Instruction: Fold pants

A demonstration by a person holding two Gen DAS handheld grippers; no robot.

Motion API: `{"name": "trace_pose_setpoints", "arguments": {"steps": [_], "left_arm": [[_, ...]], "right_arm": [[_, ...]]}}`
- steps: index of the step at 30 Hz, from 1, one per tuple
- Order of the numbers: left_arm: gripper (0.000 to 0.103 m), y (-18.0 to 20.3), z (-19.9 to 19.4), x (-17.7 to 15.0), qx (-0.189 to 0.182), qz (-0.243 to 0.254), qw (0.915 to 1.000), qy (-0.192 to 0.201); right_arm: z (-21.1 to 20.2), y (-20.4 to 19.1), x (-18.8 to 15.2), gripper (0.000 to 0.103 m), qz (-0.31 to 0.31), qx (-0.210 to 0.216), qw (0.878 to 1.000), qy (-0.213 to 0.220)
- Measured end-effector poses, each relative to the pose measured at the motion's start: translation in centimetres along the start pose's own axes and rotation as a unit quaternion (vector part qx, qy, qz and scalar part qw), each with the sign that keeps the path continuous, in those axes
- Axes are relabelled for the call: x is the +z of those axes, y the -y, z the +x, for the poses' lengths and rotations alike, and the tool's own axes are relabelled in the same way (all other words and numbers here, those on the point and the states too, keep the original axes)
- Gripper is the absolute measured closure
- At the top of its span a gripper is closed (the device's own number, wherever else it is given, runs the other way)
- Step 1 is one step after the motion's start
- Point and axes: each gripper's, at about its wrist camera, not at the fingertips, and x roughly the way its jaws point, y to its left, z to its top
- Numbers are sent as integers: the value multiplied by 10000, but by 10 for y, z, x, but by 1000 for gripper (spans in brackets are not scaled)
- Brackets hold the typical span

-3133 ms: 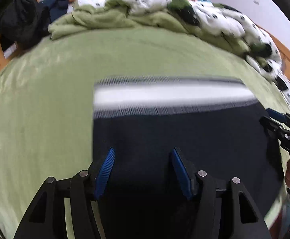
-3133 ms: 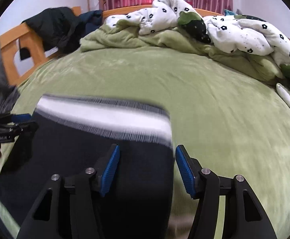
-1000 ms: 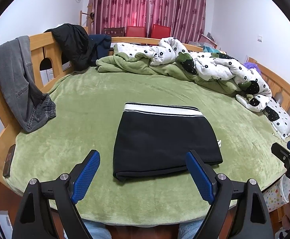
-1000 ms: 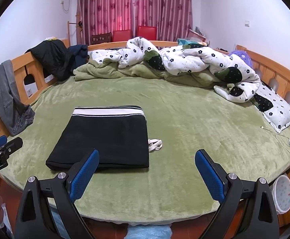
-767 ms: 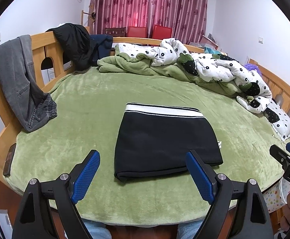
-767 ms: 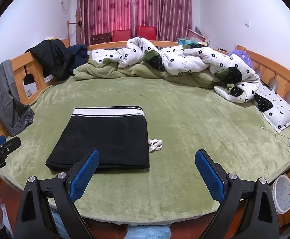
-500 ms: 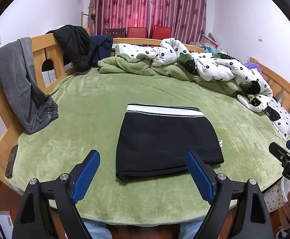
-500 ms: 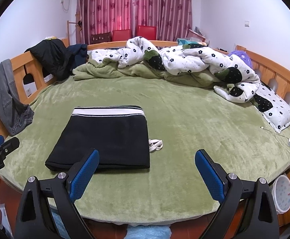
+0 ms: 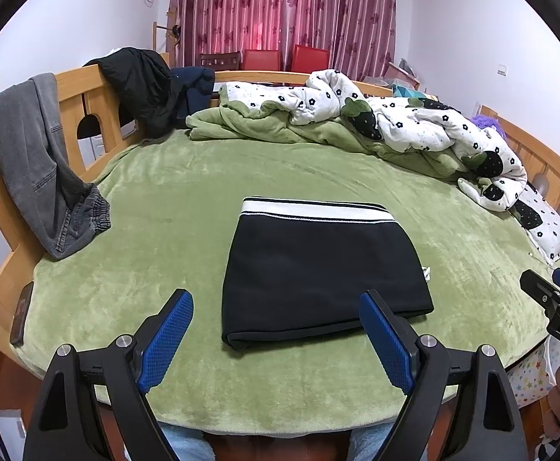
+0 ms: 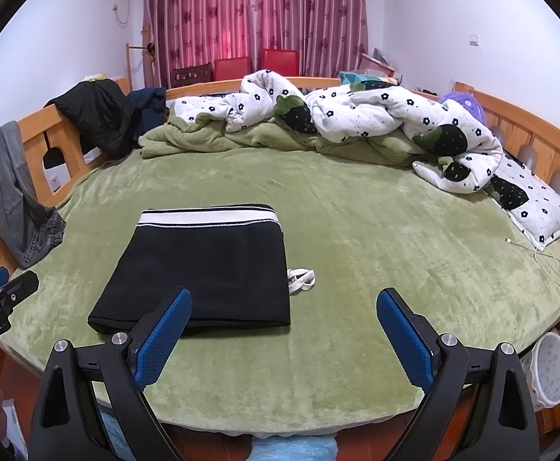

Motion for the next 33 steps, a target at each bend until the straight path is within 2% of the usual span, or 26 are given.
{"name": "trace_pose_setpoints", "arguments": {"steps": [9, 13, 33], "left_arm": [[16, -10, 9, 3, -84, -42, 9999, -73], [16, -9, 12, 4, -4, 15, 10000, -80], [16, -8, 22, 12, -74, 151, 9998, -104]], "right_arm": [[9, 7, -2, 7, 67, 60, 9999, -57], [12, 6, -2, 7, 44, 8, 10000, -71], [17, 2, 4, 7, -9, -19, 10000, -56]]}}
